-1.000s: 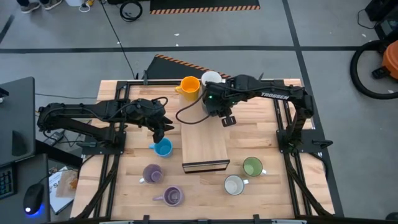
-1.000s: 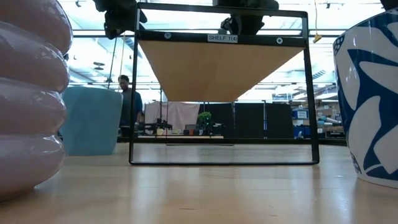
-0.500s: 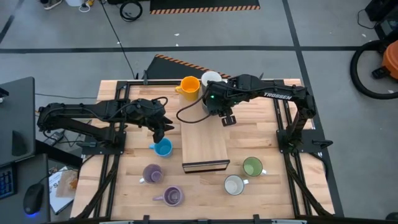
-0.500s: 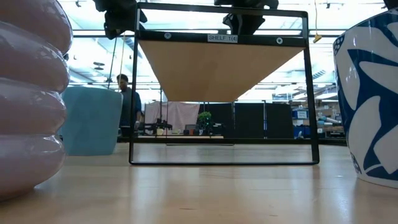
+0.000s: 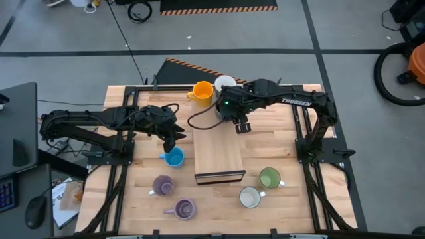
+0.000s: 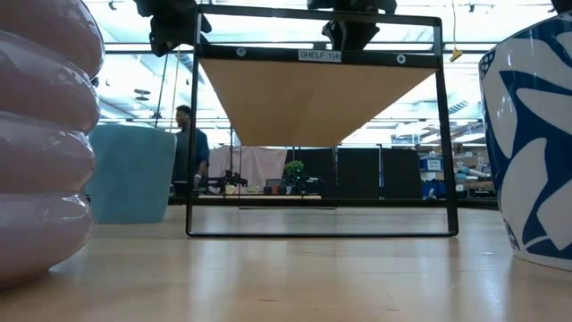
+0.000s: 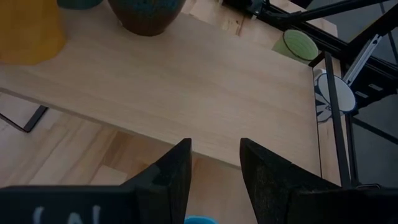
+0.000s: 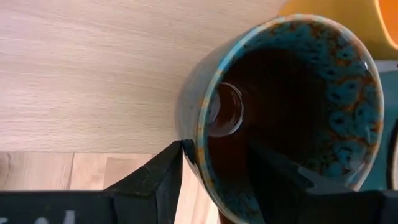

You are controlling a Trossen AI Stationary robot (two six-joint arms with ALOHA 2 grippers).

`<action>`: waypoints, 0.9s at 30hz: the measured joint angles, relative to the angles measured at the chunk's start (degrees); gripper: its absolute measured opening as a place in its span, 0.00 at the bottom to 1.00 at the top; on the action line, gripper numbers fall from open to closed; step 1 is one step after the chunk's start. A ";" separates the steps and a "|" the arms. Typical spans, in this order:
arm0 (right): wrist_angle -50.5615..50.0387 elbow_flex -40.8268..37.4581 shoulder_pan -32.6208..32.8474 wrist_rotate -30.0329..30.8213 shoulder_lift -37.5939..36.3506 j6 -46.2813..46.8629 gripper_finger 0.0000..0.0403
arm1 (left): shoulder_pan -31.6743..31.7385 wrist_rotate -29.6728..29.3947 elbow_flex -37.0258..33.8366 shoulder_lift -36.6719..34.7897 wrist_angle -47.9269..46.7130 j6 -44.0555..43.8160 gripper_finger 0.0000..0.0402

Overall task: Place coffee mugs
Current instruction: Put the dark blue patterned mug on the shelf, then put the light blue mug on the shelf

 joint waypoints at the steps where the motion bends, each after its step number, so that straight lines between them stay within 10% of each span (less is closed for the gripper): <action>1: 0.00 0.00 -0.06 -0.13 0.00 0.15 0.45 | 0.00 0.00 0.00 0.00 0.00 0.00 0.35; 27: -8.61 13.60 0.90 4.92 -0.87 2.19 0.45 | -0.27 0.14 0.00 -0.02 -0.01 -0.62 0.35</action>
